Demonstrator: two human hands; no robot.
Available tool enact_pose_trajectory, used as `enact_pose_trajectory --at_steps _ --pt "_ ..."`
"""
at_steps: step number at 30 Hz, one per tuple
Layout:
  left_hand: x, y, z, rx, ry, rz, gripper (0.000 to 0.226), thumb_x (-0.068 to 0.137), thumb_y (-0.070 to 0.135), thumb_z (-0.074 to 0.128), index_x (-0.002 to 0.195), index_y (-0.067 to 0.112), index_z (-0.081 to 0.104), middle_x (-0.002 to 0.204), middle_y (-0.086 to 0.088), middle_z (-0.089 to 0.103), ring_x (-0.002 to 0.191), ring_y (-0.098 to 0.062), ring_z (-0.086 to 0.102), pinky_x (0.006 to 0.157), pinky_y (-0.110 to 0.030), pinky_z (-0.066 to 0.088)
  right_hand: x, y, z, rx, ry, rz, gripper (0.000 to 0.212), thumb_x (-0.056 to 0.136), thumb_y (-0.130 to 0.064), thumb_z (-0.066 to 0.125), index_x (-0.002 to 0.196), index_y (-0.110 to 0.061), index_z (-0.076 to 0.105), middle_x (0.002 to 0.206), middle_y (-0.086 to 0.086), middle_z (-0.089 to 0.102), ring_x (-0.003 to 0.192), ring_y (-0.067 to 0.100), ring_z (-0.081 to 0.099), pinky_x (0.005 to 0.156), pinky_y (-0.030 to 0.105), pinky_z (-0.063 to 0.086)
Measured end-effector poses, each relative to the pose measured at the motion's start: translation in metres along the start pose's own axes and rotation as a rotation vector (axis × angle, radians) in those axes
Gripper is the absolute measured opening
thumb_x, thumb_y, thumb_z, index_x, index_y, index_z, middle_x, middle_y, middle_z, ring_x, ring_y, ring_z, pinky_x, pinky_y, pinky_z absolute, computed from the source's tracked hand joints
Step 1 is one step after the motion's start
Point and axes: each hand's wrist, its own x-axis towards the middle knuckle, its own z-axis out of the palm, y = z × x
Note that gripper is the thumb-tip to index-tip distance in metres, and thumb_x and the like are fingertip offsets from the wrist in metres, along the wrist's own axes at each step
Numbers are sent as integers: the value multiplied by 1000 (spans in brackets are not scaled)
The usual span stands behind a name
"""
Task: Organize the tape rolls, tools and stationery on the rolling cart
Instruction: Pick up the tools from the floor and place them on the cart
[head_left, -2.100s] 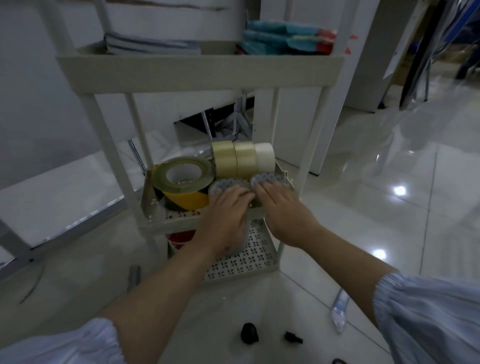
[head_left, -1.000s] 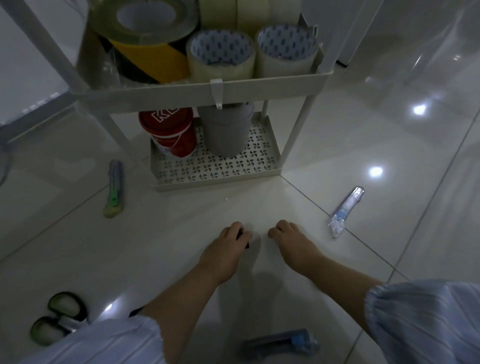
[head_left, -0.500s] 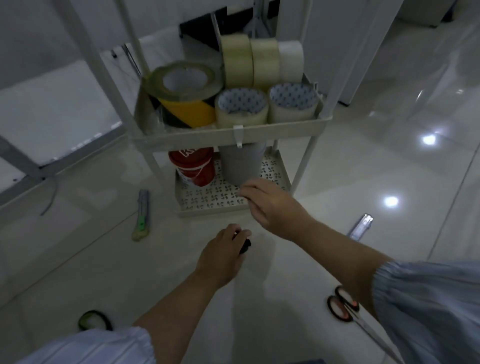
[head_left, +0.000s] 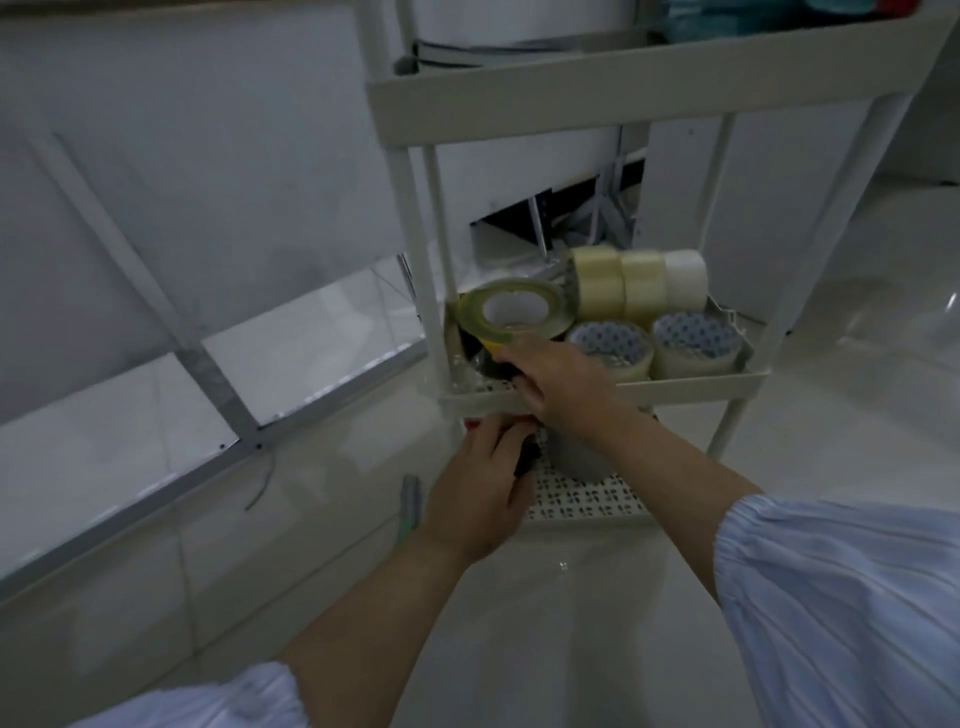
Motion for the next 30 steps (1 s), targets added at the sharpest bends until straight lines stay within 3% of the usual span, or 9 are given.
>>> enact_pose_trajectory --at_steps 3,8,15,18,20,22,25,27,30 --pt "9 -2 -16 -9 92 17 41 86 30 43 124 14 42 116 -16 53 94 -30 56 65 -39 56 2 -2 -5 80 52 106 40 79 -9 41 115 -3 58 108 22 66 96 35 62 81 43 50" --pt "28 -8 -35 56 200 -22 33 85 22 48 116 10 48 116 -15 57 100 -32 56 69 -40 55 1 8 -22 189 46 230 35 81 6 49 112 -4 61 111 15 67 99 25 61 82 22 42" --pt "53 -8 -26 227 129 -133 49 74 -2 65 121 7 54 120 -22 55 95 -42 59 57 -41 52 -10 2 -29 257 60 158 39 78 8 52 114 -6 60 107 15 67 95 25 62 85 33 50" --pt "56 0 -17 187 123 -198 52 82 -2 55 131 6 43 131 -26 46 116 -44 48 80 -51 52 -14 1 -24 226 28 133 39 78 7 52 114 -7 60 107 14 67 96 27 62 86 35 51" --pt "57 6 -16 53 105 -290 63 90 3 43 145 5 13 146 -24 29 135 -37 30 106 -49 36 -15 2 -21 205 -11 127 38 78 6 52 112 -7 60 107 14 68 97 27 62 85 33 51" --pt "54 9 -14 -58 56 -334 68 95 9 37 145 6 -9 154 -18 14 142 -28 14 114 -40 20 -17 3 -17 192 -34 125 36 76 6 53 109 -5 61 105 15 68 95 28 62 81 28 47" --pt "37 7 -12 -120 54 -223 63 95 14 32 144 2 -5 155 -19 11 144 -29 11 117 -44 20 -20 0 -10 134 2 91 31 75 0 51 104 -3 62 100 16 69 91 28 62 76 21 40" --pt "22 1 -7 -109 91 -113 60 93 22 27 144 -1 5 151 -25 19 141 -36 19 114 -49 24 -24 -5 -3 138 51 72 27 76 -2 50 100 0 62 96 19 67 89 27 59 76 26 43" --pt "-9 -12 5 -5 66 -41 60 89 22 31 142 6 9 147 -26 29 137 -34 23 110 -51 16 -38 -16 11 131 180 12 24 77 0 49 98 5 61 96 22 65 95 22 50 87 27 40"
